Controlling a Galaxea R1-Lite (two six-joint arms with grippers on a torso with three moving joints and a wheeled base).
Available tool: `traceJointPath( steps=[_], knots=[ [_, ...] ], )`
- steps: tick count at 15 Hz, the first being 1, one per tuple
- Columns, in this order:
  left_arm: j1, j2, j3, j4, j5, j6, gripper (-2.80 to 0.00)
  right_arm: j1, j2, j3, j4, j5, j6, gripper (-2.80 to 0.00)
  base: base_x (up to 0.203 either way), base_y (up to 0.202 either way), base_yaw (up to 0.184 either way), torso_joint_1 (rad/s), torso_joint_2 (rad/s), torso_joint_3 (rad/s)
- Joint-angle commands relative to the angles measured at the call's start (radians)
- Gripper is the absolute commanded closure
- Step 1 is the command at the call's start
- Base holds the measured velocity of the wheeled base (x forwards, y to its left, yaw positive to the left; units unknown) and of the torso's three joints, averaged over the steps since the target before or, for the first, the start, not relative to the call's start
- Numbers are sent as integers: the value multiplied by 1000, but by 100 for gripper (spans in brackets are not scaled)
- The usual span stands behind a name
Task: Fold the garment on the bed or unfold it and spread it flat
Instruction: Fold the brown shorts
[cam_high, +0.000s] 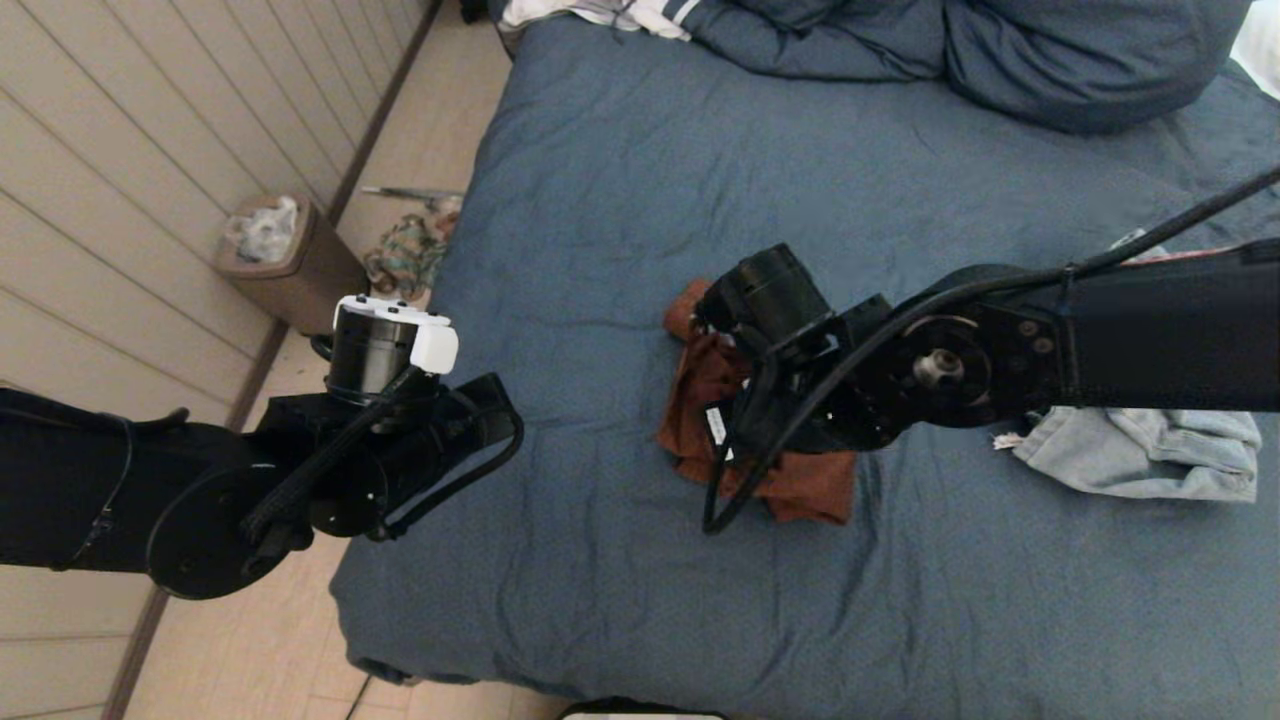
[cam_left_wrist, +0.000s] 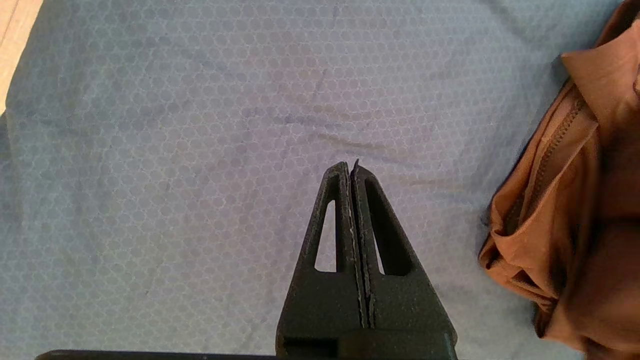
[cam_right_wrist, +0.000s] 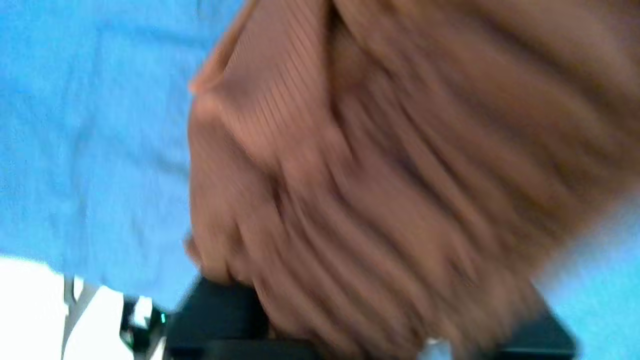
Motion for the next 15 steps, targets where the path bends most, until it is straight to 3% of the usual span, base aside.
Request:
traceJointPath(
  steps=[1, 5, 11, 14, 15],
  knots=[
    [0, 11, -1, -3, 2, -4, 0, 3, 33, -14, -19, -7, 0, -280, 0, 0, 0, 0, 0, 0],
    [-1, 15, 1, -3, 1, -5, 0, 2, 17, -15, -22, 8, 3, -280, 0, 0, 0, 0, 0, 0],
    [-3, 13, 1, -3, 1, -5, 0, -2, -47, -15, -35, 146, 9, -280, 0, 0, 0, 0, 0, 0],
    [-3, 2, 0, -3, 2, -5, 0, -2, -92, -10, -69, 170, 31, -280, 0, 0, 0, 0, 0, 0],
    [-3, -8, -1, -3, 2, -4, 0, -2, -116, -3, -69, 170, 43, 0, 0, 0, 0, 0, 0, 0]
  ],
)
